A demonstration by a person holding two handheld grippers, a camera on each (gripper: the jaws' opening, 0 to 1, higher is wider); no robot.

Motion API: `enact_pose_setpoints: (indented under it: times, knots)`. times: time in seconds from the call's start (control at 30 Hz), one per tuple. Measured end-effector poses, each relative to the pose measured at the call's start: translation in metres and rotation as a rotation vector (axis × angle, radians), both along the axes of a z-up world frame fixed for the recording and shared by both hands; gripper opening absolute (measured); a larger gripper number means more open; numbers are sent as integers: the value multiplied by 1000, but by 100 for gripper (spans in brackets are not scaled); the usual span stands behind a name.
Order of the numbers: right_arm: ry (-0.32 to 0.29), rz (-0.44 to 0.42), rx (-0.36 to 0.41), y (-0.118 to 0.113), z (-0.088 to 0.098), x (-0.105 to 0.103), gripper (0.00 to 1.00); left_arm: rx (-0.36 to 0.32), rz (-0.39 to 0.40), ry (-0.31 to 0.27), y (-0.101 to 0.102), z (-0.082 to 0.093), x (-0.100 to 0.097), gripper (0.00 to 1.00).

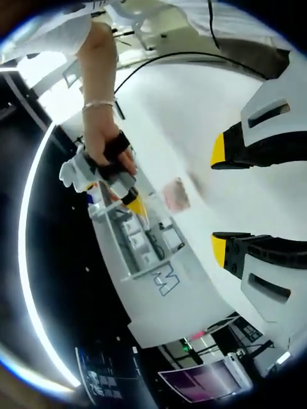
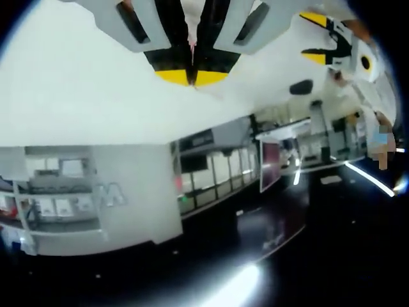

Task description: Open the resealable bag by pulling the two sides of the seal apart until the entire bag opening is separated and visibly accessible.

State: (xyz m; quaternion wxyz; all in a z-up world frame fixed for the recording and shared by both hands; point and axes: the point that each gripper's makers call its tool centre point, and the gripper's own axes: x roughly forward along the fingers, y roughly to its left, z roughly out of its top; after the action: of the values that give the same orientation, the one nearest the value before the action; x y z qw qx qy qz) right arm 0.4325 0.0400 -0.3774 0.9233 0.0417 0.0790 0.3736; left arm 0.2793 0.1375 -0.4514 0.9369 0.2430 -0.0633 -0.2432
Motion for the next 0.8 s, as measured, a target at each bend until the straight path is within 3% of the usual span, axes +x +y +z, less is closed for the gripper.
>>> enact_pose_setpoints:
  times: [0.8]
  knots:
    - [37, -97, -41, -8, -10, 70, 0, -28, 7, 25, 5, -1, 1, 39]
